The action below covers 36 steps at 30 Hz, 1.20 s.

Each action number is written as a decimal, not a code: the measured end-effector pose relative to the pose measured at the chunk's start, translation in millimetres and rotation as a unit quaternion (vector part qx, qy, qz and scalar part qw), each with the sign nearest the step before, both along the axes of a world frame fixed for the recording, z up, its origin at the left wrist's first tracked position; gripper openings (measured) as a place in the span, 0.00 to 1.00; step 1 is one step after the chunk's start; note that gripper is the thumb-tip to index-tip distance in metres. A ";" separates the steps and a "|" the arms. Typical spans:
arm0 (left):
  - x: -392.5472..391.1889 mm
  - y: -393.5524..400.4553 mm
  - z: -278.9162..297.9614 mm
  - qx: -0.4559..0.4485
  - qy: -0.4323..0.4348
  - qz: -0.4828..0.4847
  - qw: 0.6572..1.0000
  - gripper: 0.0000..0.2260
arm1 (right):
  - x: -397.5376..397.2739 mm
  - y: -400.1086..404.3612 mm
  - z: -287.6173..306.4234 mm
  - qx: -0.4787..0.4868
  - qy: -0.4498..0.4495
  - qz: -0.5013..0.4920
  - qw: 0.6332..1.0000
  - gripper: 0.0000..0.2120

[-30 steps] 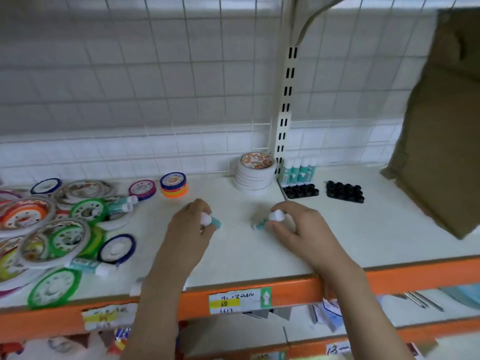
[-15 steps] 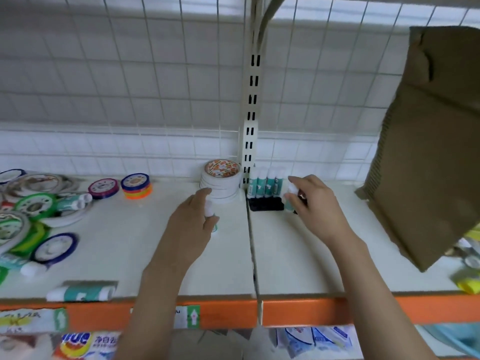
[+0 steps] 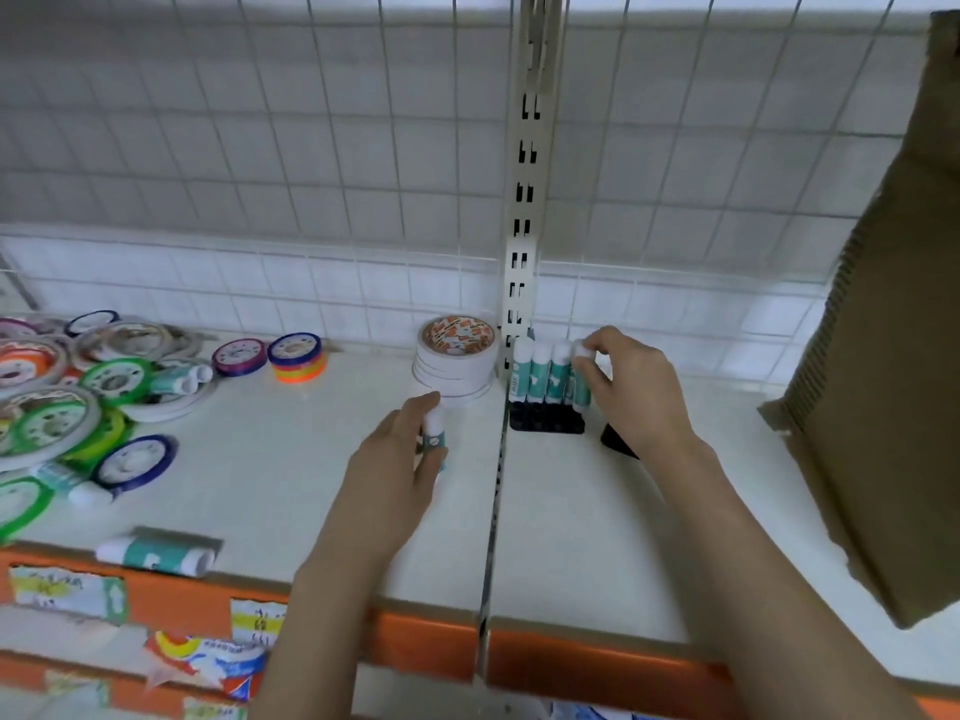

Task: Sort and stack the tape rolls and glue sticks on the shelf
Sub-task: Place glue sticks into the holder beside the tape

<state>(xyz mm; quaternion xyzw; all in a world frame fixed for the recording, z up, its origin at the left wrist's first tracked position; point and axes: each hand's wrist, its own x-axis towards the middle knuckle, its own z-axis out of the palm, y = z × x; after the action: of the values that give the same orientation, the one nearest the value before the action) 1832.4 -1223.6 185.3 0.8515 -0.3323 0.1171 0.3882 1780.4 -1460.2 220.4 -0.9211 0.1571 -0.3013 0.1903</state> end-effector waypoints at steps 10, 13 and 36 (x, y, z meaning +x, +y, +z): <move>-7.3 0.4 -7.4 -0.003 0.008 0.012 1.000 0.21 | 3.6 -6.4 -14.4 0.026 -0.041 -0.006 0.999 0.09; -8.3 0.5 -8.7 -0.004 0.007 0.015 1.000 0.22 | 4.7 -7.4 -15.6 0.030 -0.044 -0.013 0.998 0.09; -12.3 1.2 -13.8 -0.007 0.026 0.010 1.000 0.24 | 4.2 -2.7 -26.3 -0.017 -0.090 -0.012 0.996 0.08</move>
<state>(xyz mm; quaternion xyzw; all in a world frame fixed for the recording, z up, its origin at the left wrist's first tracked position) 1820.0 -1222.4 171.5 0.8547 -0.3134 0.1012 0.4013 1784.5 -1462.9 194.1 -0.8913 0.1455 -0.3880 0.1839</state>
